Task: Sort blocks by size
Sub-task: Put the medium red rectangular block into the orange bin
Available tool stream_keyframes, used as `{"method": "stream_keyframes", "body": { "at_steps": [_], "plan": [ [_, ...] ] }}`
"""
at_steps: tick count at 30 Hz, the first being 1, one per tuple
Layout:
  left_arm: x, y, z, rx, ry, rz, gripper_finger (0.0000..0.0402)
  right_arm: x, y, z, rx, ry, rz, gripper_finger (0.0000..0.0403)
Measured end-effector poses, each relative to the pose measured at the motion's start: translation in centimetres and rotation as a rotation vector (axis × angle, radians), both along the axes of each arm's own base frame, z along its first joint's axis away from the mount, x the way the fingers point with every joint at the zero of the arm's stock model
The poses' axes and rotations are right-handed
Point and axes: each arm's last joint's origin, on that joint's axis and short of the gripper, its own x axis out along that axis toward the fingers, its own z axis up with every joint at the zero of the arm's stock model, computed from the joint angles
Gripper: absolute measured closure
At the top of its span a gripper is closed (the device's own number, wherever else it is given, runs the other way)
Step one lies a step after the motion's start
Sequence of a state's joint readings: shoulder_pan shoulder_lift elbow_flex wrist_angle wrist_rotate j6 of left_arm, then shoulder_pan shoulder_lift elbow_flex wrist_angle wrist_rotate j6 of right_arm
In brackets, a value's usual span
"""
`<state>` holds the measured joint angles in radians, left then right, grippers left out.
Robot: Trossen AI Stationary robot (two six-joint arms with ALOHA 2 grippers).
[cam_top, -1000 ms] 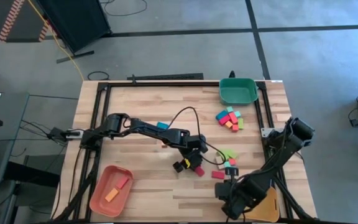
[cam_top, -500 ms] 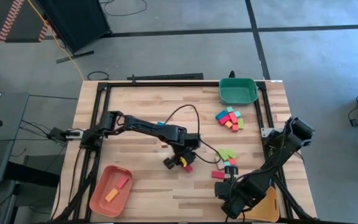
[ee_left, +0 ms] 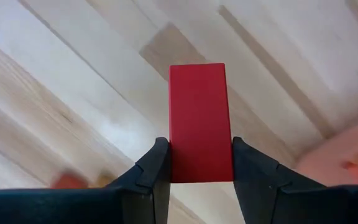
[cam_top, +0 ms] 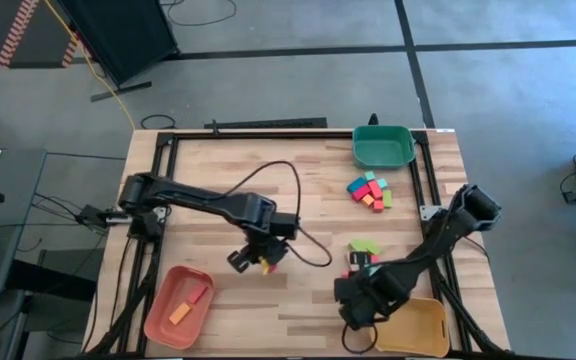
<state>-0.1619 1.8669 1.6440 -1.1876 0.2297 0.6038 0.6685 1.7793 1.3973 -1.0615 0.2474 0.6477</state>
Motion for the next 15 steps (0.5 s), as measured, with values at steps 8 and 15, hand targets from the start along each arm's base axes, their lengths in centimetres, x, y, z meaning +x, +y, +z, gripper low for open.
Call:
{"method": "stream_keyframes", "body": {
  "at_steps": [8,15],
  "plan": [
    [-3.9,-2.8,3.2,0.07,0.061,0.092,0.0272,0.0,-1.2,-2.5,-0.007,0.051,0.032,0.03],
    [-7.2,-5.8,5.2,0.074,0.067,0.174,0.0271,0.7,-2.0,-4.1,0.006,0.016,0.125,0.03]
  ]
}}
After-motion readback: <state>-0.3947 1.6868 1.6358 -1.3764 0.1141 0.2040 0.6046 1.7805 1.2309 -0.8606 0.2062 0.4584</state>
